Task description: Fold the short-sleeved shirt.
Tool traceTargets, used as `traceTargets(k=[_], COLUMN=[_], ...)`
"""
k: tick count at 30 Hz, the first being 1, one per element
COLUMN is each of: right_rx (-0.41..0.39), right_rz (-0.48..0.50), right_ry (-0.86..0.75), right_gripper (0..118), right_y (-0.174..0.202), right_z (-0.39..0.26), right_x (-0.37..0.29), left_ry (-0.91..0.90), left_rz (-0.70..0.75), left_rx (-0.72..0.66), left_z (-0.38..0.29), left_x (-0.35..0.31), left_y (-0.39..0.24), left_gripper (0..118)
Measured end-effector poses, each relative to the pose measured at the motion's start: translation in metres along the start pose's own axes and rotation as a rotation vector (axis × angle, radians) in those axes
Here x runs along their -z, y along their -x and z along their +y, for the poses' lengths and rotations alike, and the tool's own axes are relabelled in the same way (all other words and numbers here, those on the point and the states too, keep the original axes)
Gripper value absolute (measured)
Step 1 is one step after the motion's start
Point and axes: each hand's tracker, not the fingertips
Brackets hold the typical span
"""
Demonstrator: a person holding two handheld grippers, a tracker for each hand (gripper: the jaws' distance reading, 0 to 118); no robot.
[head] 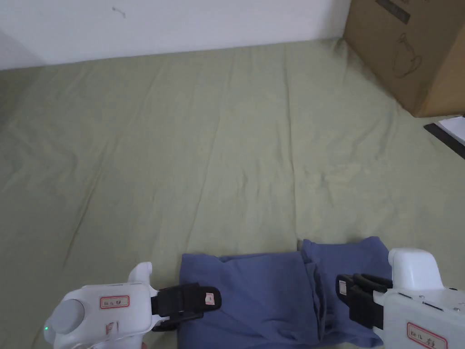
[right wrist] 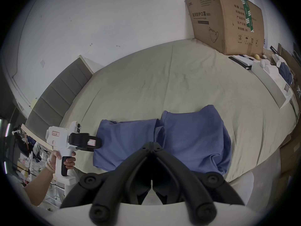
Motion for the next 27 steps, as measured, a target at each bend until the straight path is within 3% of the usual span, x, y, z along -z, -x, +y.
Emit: traceTargets(k=[1,2,5,8,16,27], right_rx=[-0.007,-0.013,-0.032,-0.053,-0.083,-0.097], right_rz=[0.003,0.005,0.007,0.004,-0.004,0.009], right_ry=[0.002,0.004,0.008,0.013,0.025,0.037], right_gripper=[0,0,0,0,0,0], right_y=[0.003,0.006,0.014,0.021,0.036,0.038], right_z=[0.0,0.001,0.003,0.005,0.005,0.003], right_x=[0.0,0.0,0.0,-0.001,0.002,0.007], left_ry=[-0.005,-0.005,-0.006,-0.016,-0.014,-0.16], left_rz=[0.013,0.041,-0.088,-0.033,-0.008,0.264], left_rx=[-0.019,-0.072,-0.171,-0.071,-0.062,-0.1], left_z=[0.002,0.004,0.003,0.004,0.011,-0.004], left_x=[0.0,0.0,-0.006,-0.012,-0.042,-0.179], left_y=[0.007,0.016,0.034,0.021,0.025,0.059], left_gripper=[20,14,12,12,8,8])
